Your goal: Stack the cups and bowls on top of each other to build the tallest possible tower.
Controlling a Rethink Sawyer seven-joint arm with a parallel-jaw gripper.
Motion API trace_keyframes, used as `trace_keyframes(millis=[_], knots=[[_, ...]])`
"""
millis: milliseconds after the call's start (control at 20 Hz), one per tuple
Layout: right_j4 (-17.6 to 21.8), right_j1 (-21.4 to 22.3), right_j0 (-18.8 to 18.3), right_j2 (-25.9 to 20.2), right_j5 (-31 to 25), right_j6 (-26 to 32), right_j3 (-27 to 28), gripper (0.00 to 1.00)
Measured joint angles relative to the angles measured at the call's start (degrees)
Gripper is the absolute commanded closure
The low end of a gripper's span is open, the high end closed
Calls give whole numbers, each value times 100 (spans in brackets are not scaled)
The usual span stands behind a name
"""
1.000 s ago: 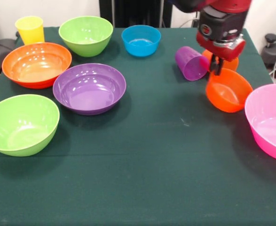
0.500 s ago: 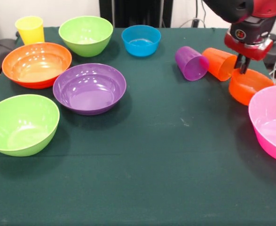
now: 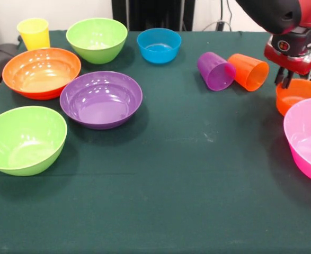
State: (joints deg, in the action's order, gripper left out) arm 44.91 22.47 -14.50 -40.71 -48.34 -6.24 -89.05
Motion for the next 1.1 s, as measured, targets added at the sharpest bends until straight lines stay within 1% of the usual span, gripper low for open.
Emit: trace_keyframes(millis=[100, 350, 500, 800, 1100], knots=[[0, -4, 49, -1, 4, 0, 78, 100], [2, 2, 50, -1, 20, 0, 67, 100], [5, 42, 11, 2, 153, 0, -34, 100], [183, 126, -87, 76, 493, 0, -281, 100], [211, 213, -206, 135, 762, 0, -467, 100]])
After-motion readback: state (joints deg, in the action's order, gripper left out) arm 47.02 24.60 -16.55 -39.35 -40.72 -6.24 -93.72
